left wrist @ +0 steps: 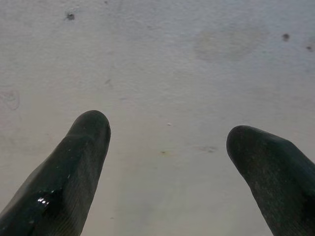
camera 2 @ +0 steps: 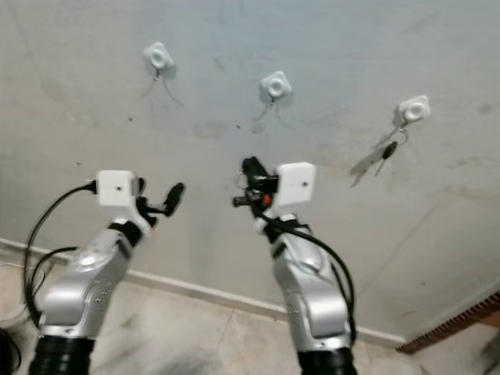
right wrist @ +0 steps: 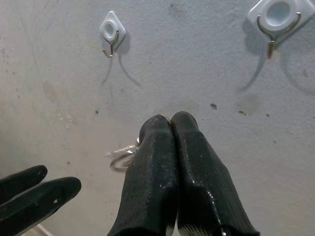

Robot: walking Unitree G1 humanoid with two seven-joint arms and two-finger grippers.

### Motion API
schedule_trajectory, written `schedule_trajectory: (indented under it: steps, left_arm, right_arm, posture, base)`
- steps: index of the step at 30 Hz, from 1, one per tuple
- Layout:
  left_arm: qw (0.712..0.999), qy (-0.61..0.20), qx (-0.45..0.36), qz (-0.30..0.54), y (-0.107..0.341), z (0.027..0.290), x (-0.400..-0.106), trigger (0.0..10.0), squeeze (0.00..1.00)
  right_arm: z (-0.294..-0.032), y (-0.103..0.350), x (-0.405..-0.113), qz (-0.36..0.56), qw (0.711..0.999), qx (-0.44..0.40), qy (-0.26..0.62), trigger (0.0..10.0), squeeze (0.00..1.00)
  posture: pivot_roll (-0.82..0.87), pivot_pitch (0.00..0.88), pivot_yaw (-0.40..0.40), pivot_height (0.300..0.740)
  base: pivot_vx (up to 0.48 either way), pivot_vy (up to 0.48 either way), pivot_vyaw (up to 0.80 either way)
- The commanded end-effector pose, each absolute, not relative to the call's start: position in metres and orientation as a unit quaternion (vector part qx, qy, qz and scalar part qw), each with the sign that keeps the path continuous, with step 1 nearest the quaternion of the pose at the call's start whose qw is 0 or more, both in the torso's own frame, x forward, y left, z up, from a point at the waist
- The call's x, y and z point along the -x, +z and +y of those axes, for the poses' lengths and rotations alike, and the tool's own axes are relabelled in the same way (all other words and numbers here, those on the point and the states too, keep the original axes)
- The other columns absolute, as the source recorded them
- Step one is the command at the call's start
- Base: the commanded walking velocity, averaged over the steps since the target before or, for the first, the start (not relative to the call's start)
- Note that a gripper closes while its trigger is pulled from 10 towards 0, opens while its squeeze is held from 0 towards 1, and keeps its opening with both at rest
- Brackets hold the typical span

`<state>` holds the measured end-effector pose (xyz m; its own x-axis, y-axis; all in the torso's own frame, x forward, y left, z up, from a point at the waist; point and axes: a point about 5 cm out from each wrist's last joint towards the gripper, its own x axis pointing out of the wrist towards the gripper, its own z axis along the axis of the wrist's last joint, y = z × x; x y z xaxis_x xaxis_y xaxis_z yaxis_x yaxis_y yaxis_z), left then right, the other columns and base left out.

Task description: Hang keys on a hook

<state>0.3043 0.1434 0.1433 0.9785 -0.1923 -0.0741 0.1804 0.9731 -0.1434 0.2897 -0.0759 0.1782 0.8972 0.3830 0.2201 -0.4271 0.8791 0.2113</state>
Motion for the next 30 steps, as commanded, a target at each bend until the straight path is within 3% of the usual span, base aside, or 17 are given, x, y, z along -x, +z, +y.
schedule_trajectory:
  steps: [1, 27, 30]
  left_arm:
    - [0.991, -0.11, 0.069, 0.043, 0.146, 0.133, -0.304, 10.0, 0.0]
    - [0.99, -0.123, 0.064, 0.033, 0.15, 0.131, -0.307, 10.0, 0.0]
    - [0.99, -0.124, 0.066, 0.033, 0.15, 0.131, -0.307, 10.0, 0.0]
  right_arm:
    - [-0.083, 0.177, -0.291, -0.087, 0.969, -0.126, 0.193, 10.0, 0.0]
    - [-0.092, 0.185, -0.296, -0.109, 0.974, -0.124, 0.155, 10.0, 0.0]
    - [-0.096, 0.185, -0.298, -0.109, 0.975, -0.123, 0.147, 10.0, 0.0]
  posture:
    - [0.2, 0.0, -0.073, 0.74]
    - [0.2, 0.0, -0.074, 0.74]
    - [0.2, 0.0, -0.074, 0.74]
  base:
    - [0.0, 0.401, 0.0]
    - [0.0, 0.0, 0.0]
    - [0.0, 0.0, -0.67]
